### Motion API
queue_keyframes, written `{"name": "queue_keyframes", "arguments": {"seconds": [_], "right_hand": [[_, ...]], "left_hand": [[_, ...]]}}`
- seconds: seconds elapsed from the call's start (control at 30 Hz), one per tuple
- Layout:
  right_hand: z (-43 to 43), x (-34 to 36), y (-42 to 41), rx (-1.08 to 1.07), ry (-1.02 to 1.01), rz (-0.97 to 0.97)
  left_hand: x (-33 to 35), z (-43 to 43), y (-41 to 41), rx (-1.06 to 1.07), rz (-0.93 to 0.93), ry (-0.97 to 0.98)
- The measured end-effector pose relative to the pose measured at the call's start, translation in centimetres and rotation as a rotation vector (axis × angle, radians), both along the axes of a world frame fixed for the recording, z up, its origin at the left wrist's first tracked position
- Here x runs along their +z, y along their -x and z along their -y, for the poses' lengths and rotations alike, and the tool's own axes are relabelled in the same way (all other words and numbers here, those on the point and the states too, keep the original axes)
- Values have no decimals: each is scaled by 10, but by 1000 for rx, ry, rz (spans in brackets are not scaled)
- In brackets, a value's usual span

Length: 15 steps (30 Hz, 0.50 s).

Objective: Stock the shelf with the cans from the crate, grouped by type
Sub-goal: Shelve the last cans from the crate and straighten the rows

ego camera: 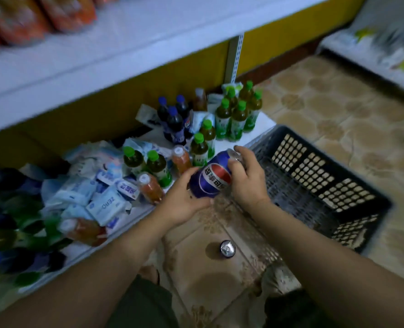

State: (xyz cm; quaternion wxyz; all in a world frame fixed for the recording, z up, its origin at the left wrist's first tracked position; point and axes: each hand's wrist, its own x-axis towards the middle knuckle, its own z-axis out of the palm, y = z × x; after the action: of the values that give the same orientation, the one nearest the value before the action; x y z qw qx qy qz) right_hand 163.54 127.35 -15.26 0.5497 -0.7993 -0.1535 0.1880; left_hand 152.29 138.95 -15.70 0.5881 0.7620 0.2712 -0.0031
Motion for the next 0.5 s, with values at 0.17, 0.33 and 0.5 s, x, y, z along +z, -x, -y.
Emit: {"name": "queue_keyframes", "arguments": {"seconds": [0.17, 0.33, 0.5], "right_hand": [[-18, 109, 27, -34, -284, 28], [-31, 202, 66, 108, -316, 147], [-40, 262, 109, 269, -259, 259]], "left_hand": [[100, 0, 29, 135, 223, -59], [177, 1, 63, 279, 453, -121], [223, -8, 109, 307, 474, -157]]}}
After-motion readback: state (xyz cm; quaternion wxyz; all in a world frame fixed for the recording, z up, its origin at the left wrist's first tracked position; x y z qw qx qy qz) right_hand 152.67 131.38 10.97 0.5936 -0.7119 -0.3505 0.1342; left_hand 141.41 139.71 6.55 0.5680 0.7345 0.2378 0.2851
